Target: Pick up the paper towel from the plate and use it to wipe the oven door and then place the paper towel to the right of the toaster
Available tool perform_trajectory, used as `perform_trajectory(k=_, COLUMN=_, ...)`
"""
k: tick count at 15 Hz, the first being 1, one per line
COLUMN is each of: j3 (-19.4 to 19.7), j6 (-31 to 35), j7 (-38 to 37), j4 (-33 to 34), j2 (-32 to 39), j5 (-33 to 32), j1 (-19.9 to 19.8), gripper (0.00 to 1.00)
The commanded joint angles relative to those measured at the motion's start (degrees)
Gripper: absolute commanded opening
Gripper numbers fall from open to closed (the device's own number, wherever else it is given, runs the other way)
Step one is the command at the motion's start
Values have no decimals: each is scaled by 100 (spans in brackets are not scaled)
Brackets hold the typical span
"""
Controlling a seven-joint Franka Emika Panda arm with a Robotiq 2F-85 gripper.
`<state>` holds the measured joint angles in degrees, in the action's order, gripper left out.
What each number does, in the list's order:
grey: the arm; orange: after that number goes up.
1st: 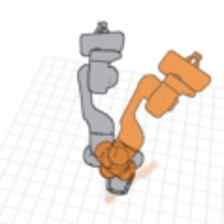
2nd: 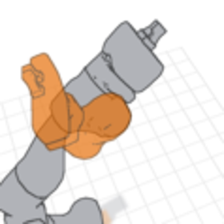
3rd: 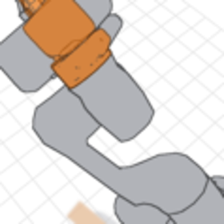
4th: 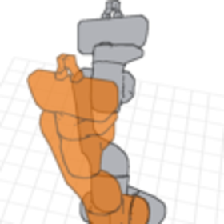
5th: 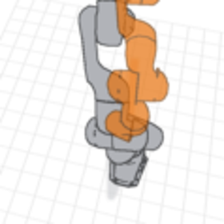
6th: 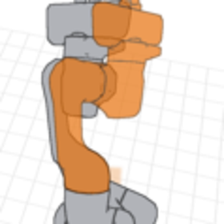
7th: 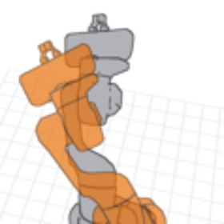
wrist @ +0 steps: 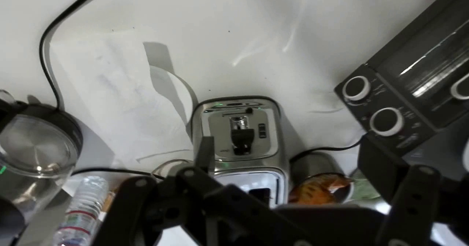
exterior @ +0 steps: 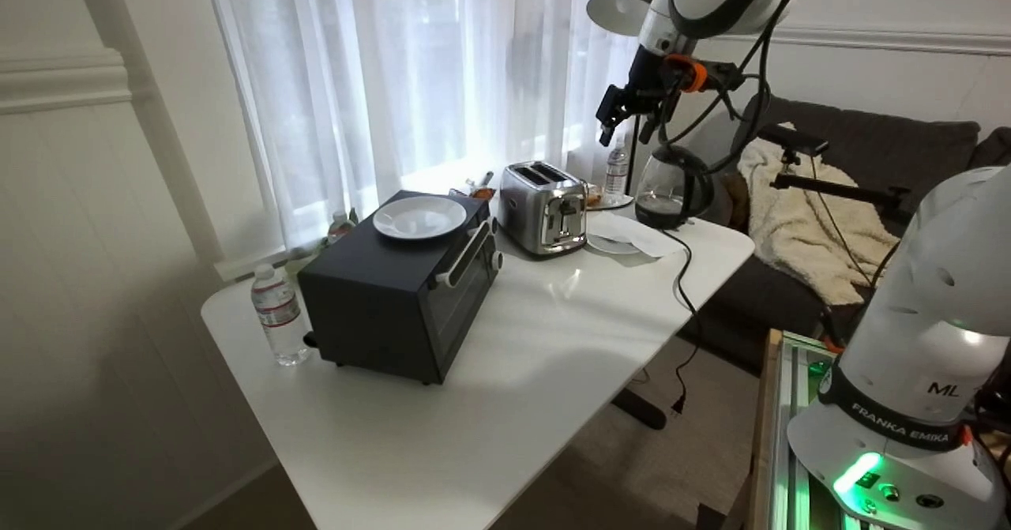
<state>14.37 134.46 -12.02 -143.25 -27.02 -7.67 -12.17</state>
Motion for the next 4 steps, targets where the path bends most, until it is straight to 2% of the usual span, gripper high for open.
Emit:
perform_trajectory(k=1, j3=-426, j6=-1148, j7=724, j4=225, j2=-858, j5=392, j1=278, gripper=100)
perform_trajectory(k=2, j3=-408, j6=-705, j7=414, j4=188, j2=-458, j5=238, j1=4, gripper=100)
perform_trajectory(k=4, j3=-536, j6=-1044, j7=535, j4=259, j2=-767, j5=318, j1=165, gripper=100)
